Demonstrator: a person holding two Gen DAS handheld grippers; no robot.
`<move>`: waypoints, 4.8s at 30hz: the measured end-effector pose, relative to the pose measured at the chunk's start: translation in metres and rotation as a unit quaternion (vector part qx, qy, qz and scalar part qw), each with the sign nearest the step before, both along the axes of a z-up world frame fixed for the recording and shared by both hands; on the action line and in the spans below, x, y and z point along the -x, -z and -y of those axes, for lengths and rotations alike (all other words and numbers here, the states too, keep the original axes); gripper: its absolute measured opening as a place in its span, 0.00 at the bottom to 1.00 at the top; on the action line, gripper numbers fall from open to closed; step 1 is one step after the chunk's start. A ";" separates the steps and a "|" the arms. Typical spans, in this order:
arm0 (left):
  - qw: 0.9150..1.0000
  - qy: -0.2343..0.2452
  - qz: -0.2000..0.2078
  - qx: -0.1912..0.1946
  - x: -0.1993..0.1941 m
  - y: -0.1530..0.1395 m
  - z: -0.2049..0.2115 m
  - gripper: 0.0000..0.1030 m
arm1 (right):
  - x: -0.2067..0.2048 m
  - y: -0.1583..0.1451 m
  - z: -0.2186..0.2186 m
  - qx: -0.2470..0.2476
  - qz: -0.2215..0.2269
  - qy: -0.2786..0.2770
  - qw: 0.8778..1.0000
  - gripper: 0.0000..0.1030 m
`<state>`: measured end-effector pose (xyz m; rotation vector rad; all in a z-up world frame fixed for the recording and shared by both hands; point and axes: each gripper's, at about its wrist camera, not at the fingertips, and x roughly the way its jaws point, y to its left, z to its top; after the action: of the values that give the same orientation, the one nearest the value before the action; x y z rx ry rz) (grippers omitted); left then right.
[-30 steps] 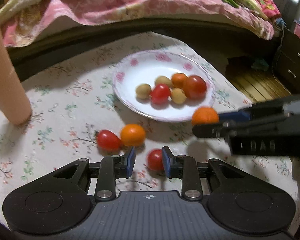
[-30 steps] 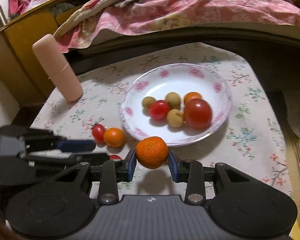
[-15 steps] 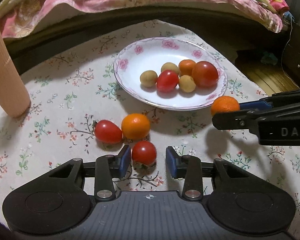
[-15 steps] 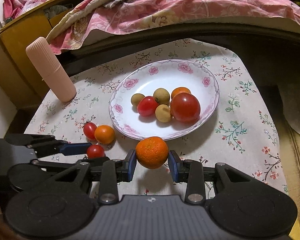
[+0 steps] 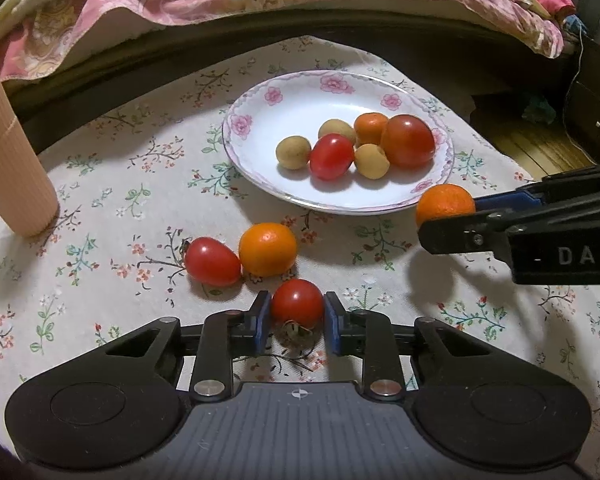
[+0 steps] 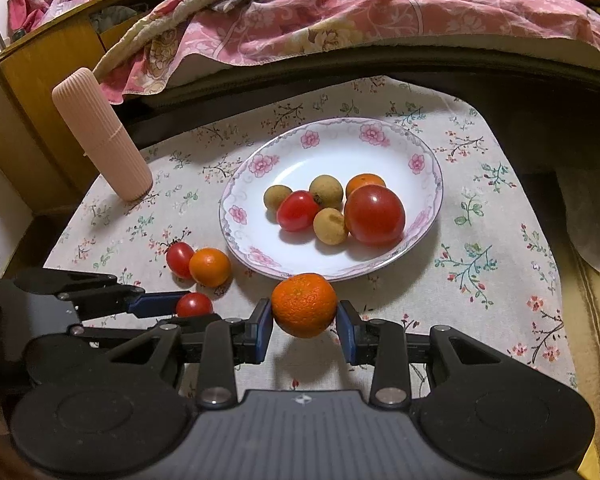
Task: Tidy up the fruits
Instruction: 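Open the right tool to drop the mandarin while the left tool releases the cherry tomato into the plate, then withdraw both open tools from the plate toward the remaining cherry tomato and mandarin, then close the right tool on the orange mandarin while the left tool grasps the red cherry tomato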
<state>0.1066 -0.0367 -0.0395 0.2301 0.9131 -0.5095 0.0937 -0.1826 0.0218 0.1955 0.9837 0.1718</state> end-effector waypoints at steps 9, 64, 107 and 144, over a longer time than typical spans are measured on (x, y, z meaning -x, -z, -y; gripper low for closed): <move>0.999 -0.003 0.029 0.035 -0.005 -0.033 0.001 0.34 | -0.005 -0.005 0.003 -0.003 0.012 0.004 1.000 0.36; 0.997 -0.052 0.033 0.035 0.018 -0.062 -0.035 0.64 | 0.021 -0.039 -0.025 0.003 0.053 -0.010 0.999 0.42; 0.996 -0.090 0.011 -0.020 0.029 -0.043 -0.051 0.75 | 0.030 -0.016 -0.019 -0.040 0.013 0.047 0.998 0.42; 0.991 -0.108 -0.005 0.082 0.002 -0.038 -0.077 0.78 | -0.011 0.013 -0.069 0.033 0.015 -0.090 0.995 0.35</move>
<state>0.1051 0.0406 -0.0015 -0.0212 0.8889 -0.3822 0.1043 -0.1140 0.0088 0.0439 0.9758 0.3063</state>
